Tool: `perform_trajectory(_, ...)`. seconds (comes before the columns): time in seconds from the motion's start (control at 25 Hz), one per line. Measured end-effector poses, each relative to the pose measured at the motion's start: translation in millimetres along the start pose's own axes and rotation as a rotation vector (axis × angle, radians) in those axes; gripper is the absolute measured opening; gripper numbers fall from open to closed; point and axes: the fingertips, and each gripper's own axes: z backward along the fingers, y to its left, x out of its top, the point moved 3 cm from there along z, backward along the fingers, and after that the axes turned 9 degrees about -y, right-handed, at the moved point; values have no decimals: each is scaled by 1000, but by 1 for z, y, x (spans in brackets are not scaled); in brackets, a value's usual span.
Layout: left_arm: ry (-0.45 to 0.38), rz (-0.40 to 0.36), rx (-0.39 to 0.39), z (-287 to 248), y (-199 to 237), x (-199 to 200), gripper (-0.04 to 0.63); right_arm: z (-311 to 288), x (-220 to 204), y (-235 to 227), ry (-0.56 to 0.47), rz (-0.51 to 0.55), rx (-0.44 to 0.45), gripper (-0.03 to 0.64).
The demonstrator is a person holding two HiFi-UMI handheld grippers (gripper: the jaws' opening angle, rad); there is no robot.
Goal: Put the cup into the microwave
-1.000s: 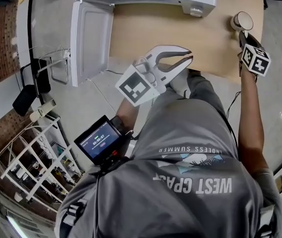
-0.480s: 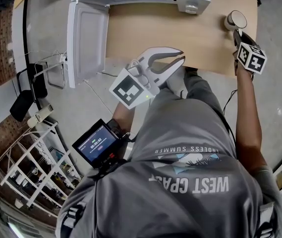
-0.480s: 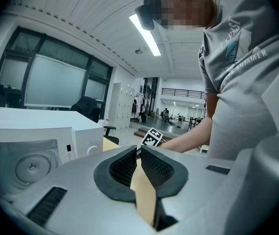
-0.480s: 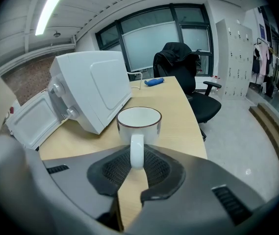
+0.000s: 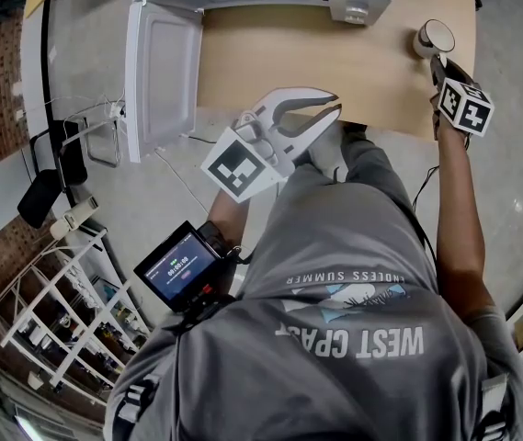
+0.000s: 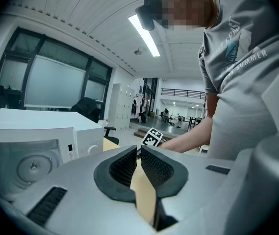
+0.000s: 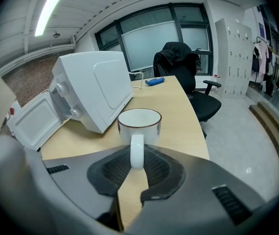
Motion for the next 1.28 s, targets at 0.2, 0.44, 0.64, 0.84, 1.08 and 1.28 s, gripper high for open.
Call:
perform_trajectory(0.2, 0, -3, 1, 2, 0, -1, 25, 1, -1, -1, -1, -5, -2, 71)
perform_trajectory(0.44, -2, -11, -1, 4, -2, -3, 25, 1, -5, 3, 2, -10, 2, 71)
perform_trajectory(0.64, -4, -15, 2, 8, -3, -7, 25, 0, -11, 6, 4, -15, 8, 71)
perform_trajectory(0.84, 1, -10, 9, 10, -8, -11, 25, 0, -16, 6, 2, -16, 12, 71)
perform_trajectory(1.08, -10, -21, 7, 14, -16, -9, 25, 10, -13, 11, -13, -8, 15, 71)
perform_trajectory(1.28, -15, -40, -2, 24, -21, -6, 25, 21, -11, 21, -28, -5, 20, 71)
